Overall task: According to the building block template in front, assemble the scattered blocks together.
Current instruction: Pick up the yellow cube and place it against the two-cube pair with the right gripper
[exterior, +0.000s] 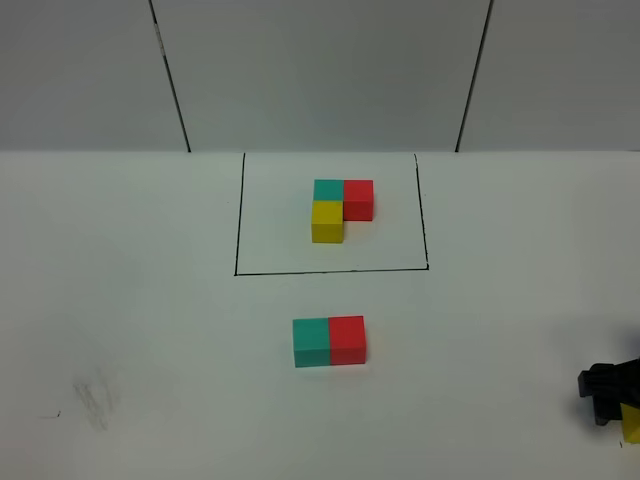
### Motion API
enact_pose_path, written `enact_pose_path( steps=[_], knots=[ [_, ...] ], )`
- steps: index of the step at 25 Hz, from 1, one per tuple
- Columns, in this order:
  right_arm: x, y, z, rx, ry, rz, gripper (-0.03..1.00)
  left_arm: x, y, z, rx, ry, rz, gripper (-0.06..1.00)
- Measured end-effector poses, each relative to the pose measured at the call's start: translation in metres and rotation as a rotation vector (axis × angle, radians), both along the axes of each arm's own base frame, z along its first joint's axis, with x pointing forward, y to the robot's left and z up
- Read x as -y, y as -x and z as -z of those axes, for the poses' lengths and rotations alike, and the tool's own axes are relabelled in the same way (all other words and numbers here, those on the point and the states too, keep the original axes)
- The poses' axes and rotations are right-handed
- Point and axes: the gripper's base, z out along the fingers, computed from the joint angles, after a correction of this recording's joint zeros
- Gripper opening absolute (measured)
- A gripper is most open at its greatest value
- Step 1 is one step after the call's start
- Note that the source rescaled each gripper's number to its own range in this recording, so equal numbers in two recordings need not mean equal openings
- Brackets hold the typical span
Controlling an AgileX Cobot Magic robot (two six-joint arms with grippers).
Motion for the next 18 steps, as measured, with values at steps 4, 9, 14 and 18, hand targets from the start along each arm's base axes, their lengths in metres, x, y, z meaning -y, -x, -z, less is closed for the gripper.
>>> enact_pose_path(
  steps=[4,9,14,18],
  knots=[
    [-0.0001,-0.0007,0.0049,-0.012,-0.001,-0.001,0.71,0.0000,0.0000,0.0000,0.000,0.000,0.000,0.74],
    [-0.0001,-0.0008,0.0055,-0.013,-0.001,-0.001,0.57,0.0000,0.0000,0.0000,0.000,0.001,-0.001,0.74],
    [-0.0001,-0.0009,0.0057,-0.014,-0.001,-0.002,0.01,0.0000,0.0000,0.0000,0.000,0.001,-0.001,0.74],
    [-0.0001,-0.0008,0.0057,-0.017,0.004,-0.032,0.00,0.0000,0.0000,0.0000,0.000,0.001,-0.001,0.74]
  ],
)
